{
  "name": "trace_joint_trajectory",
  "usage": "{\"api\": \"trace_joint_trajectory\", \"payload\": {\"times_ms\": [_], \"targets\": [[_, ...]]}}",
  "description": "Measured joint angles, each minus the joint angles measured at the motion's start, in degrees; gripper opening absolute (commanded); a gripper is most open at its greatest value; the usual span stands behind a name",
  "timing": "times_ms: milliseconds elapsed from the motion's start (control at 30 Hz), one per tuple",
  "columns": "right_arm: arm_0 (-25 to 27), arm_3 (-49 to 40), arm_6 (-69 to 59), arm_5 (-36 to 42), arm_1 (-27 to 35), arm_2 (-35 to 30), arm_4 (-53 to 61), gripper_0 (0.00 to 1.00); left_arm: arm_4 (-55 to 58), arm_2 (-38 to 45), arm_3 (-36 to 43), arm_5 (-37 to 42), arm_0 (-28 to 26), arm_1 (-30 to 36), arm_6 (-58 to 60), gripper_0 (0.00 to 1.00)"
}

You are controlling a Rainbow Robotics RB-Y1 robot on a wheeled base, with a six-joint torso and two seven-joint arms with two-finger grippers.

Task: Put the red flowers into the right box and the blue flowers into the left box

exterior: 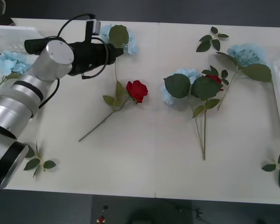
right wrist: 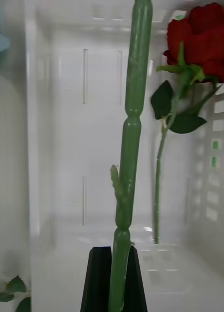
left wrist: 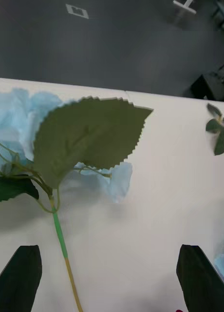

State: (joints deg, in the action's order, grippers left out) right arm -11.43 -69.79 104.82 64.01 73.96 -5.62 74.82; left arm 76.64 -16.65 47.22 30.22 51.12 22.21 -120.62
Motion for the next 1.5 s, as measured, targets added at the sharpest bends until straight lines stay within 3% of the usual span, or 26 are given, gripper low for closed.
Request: {"api": "trace_joint_trajectory", "payload": {"times_ms": [167,200,233,267,300,667,733,800,1000,1033,1133,1167,1400,1500], "targets": [[0.0,2.3,0.0,-0.1,0.0,0.0,-0.3,0.02,-10.4,0.0,-0.9,-0.2,0.0,-3.7,5.7,0.8],[0.0,2.5,0.0,-0.1,0.0,0.0,-0.3,0.15,-12.4,0.0,-1.0,-0.2,0.0,-4.2,7.2,0.8],[0.0,2.6,0.0,-0.1,0.0,0.0,-0.3,0.36,-14.1,0.0,-1.2,-0.2,0.0,-4.8,8.4,0.8],[0.0,2.6,0.0,-0.1,0.0,0.0,-0.3,0.74,-15.4,0.0,-1.5,-0.2,0.0,-5.3,9.1,0.79],[0.0,2.6,0.0,-0.1,0.0,0.0,-0.3,0.98,-16.5,0.0,-1.9,-0.2,0.0,-5.7,9.1,0.79],[0.0,2.0,0.0,-0.1,0.0,0.0,3.1,1.0,-28.6,-4.1,-3.5,-0.2,0.0,-7.2,17.4,0.79],[0.0,1.4,0.0,-0.1,0.0,0.0,5.5,1.0,-30.1,-4.5,-4.1,-0.2,0.0,-7.2,17.4,0.84],[0.0,0.2,0.0,0.4,-0.1,0.0,8.3,1.0,-31.1,-4.5,-4.9,-0.2,0.0,-7.2,17.4,0.95],[0.0,-7.3,-0.8,-2.2,-4.2,0.0,10.5,1.0,-31.5,-4.0,-6.7,-0.2,0.0,-7.2,17.4,0.96],[0.0,-8.7,-2.1,-2.7,-5.4,0.0,10.1,1.0,-32.0,-3.6,-6.7,-0.2,0.0,-7.2,17.4,0.92],[-0.7,-12.6,-11.1,-2.7,-10.2,0.1,5.6,1.0,-33.0,-2.6,-7.0,-0.2,0.0,-7.1,17.4,0.58],[-1.4,-13.3,-14.7,-2.7,-11.9,0.2,4.0,1.0,-33.0,-2.6,-7.0,-0.2,0.0,-7.1,17.4,0.54],[-10.7,-13.9,-28.5,-2.7,-18.8,9.5,-3.4,1.0,-33.5,-2.6,-7.1,-0.2,0.0,-7.0,17.4,0.49],[-14.7,-13.9,-40.5,-2.8,-20.5,13.8,-7.5,1.0,-34.3,-2.6,-7.1,-0.2,0.0,-7.0,17.4,0.49]]}}
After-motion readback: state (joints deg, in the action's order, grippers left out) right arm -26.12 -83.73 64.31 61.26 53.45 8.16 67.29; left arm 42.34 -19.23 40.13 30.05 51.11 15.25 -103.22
